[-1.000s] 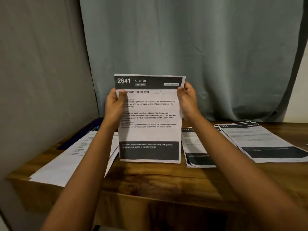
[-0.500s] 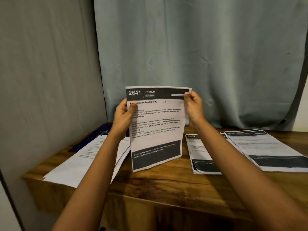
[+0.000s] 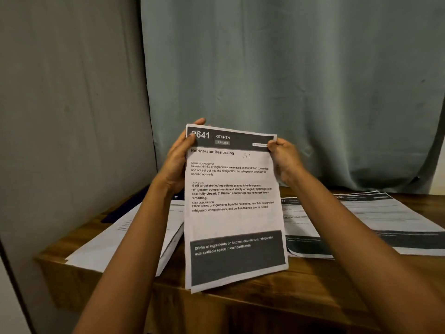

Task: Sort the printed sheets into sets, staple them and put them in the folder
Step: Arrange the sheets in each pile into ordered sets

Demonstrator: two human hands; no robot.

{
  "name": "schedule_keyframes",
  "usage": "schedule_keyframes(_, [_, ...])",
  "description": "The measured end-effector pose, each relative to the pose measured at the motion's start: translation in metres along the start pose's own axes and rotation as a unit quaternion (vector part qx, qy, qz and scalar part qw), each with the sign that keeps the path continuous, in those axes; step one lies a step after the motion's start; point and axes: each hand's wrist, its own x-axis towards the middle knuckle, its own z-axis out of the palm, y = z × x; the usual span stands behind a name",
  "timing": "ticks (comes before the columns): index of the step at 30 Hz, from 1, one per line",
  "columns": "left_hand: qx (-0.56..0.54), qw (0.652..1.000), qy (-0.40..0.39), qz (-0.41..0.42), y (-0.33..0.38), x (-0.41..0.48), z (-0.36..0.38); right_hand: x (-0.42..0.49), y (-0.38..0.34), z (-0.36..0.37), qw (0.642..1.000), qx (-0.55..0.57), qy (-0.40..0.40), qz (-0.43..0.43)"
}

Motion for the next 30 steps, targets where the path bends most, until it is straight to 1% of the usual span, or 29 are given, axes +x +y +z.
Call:
schedule_keyframes(4, [-0.052, 0.998, 0.038, -0.007, -0.014, -0.002, 0.000, 0.002, 0.007, 0.004, 1.000, -0.021, 0.004, 0.007])
schedule_keyframes(7, [-0.076, 0.995, 0.068, -0.017, -0.022, -0.002, -0.001, 0.000, 0.008, 0.001, 0.999, -0.033, -0.011, 0.019])
schedule_keyframes(9, [-0.091, 0.991, 0.088, -0.032, -0.026, -0.002, -0.004, 0.000, 0.010, 0.000, 0.997, -0.064, -0.022, 0.022])
schedule_keyframes(10, [-0.100, 0.990, 0.095, -0.039, -0.028, -0.002, -0.007, 0.001, 0.011, 0.001, 0.996, -0.081, -0.023, 0.014])
schedule_keyframes(11, [-0.106, 0.988, 0.098, -0.045, -0.029, -0.002, -0.009, 0.003, 0.014, 0.001, 0.994, -0.107, -0.015, -0.013])
schedule_keyframes(12, [-0.108, 0.988, 0.099, -0.049, -0.031, -0.002, -0.010, 0.004, 0.018, 0.001, 0.986, -0.153, 0.002, -0.067])
schedule_keyframes(13, [-0.106, 0.988, 0.098, -0.053, -0.032, -0.002, -0.012, 0.004, 0.020, 0.001, 0.963, -0.223, 0.022, -0.147])
schedule_keyframes(14, [-0.104, 0.988, 0.097, -0.056, -0.033, -0.002, -0.013, 0.003, 0.023, 0.002, 0.922, -0.300, 0.037, -0.240])
schedule_keyframes(15, [-0.103, 0.988, 0.096, -0.057, -0.034, -0.001, -0.013, 0.002, 0.024, 0.005, 0.871, -0.361, 0.039, -0.330])
schedule_keyframes(16, [-0.103, 0.988, 0.094, -0.057, -0.035, 0.000, -0.012, 0.001, 0.023, 0.010, 0.827, -0.403, 0.023, -0.391])
schedule_keyframes(18, [-0.109, 0.989, 0.092, -0.051, -0.036, 0.002, -0.010, -0.004, 0.022, 0.021, 0.766, -0.464, -0.030, -0.444])
schedule_keyframes(19, [-0.113, 0.988, 0.089, -0.048, -0.036, 0.002, -0.010, -0.003, 0.023, 0.025, 0.745, -0.488, -0.046, -0.452])
schedule_keyframes(20, [-0.114, 0.989, 0.086, -0.046, -0.036, 0.003, -0.011, -0.003, 0.024, 0.028, 0.733, -0.505, -0.048, -0.453])
schedule_keyframes(22, [-0.110, 0.989, 0.083, -0.046, -0.037, 0.003, -0.015, 0.004, 0.027, 0.024, 0.733, -0.518, -0.027, -0.440])
schedule_keyframes(23, [-0.110, 0.989, 0.083, -0.048, -0.037, 0.002, -0.018, 0.007, 0.026, 0.020, 0.742, -0.513, -0.015, -0.431])
schedule_keyframes(26, [-0.123, 0.987, 0.084, -0.053, -0.038, 0.001, -0.027, 0.016, 0.023, 0.001, 0.788, -0.489, -0.006, -0.374])
schedule_keyframes(28, [-0.128, 0.986, 0.091, -0.056, -0.040, 0.001, -0.032, 0.023, 0.027, -0.009, 0.838, -0.448, -0.013, -0.313])
schedule_keyframes(30, [-0.128, 0.984, 0.104, -0.065, -0.044, 0.002, -0.036, 0.025, 0.029, -0.013, 0.913, -0.331, -0.020, -0.236])
